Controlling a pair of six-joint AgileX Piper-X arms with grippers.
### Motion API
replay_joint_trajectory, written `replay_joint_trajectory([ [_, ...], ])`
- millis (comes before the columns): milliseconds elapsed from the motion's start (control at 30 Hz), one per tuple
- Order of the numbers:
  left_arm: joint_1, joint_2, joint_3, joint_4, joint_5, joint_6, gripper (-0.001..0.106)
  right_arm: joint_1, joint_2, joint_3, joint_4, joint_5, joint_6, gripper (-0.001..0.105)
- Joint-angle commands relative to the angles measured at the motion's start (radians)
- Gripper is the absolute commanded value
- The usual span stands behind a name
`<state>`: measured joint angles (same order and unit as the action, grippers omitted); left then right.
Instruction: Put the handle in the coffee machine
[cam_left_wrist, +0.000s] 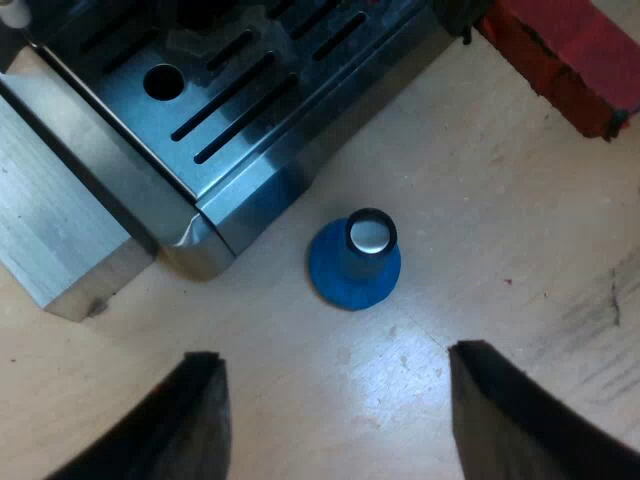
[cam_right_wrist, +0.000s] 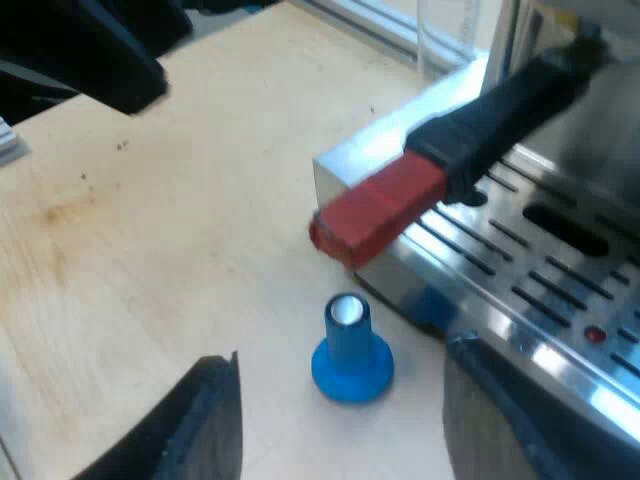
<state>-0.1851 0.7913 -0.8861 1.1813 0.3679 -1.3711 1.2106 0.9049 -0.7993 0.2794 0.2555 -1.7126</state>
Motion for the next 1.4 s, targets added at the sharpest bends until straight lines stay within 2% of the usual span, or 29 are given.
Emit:
replay_joint_trajectory([
  [33, 0.0, -0.02, -0.002, 0.018, -0.006, -0.02, 0.06, 0.003, -0.008, -0.003, -0.005, -0.004, -0.001, 0.048],
  [200, 0.0, -0.073, -0.004, 0.03, -0.006, -0.019, 0.068, -0.007, -0.008, -0.036, 0.005, 0.061, 0.022, 0.048],
  [367, 0.0, -0.11, -0.004, 0.019, -0.021, -0.053, 0.068, -0.1, -0.008, -0.096, 0.16, 0.008, 0.073, 0.048],
  [400, 0.0, -0.113, -0.006, 0.018, -0.021, -0.055, 0.068, -0.154, -0.008, -0.117, 0.232, -0.053, 0.094, 0.048],
  [533, 0.0, -0.119, -0.036, 0.018, -0.025, -0.055, 0.068, -0.3, -0.013, -0.156, 0.317, -0.179, 0.097, 0.048],
  [633, 0.0, -0.119, -0.052, 0.018, -0.04, -0.055, 0.068, -0.365, -0.022, -0.168, 0.333, -0.194, 0.097, 0.048],
  [733, 0.0, -0.119, -0.128, 0.018, -0.075, -0.055, 0.068, -0.433, -0.042, -0.173, 0.342, -0.193, 0.101, 0.048],
  [767, 0.0, -0.119, -0.142, 0.018, -0.075, -0.055, 0.068, -0.539, -0.085, -0.173, 0.354, -0.209, 0.114, 0.048],
  [900, 0.0, -0.119, -0.174, 0.018, -0.077, -0.055, 0.068, -0.66, -0.131, -0.173, 0.408, -0.255, 0.117, 0.048],
  [1033, 0.0, -0.119, -0.178, 0.018, -0.082, -0.055, 0.068, -0.86, -0.19, -0.173, 0.539, -0.275, 0.117, 0.048],
  [1267, 0.009, -0.134, -0.178, 0.027, -0.082, -0.055, 0.068, -1.085, -0.264, -0.173, 0.693, -0.301, 0.058, 0.048],
  [1400, 0.058, -0.172, -0.178, 0.027, -0.082, -0.055, 0.068, -1.148, -0.339, -0.173, 0.751, -0.294, -0.017, 0.048],
])
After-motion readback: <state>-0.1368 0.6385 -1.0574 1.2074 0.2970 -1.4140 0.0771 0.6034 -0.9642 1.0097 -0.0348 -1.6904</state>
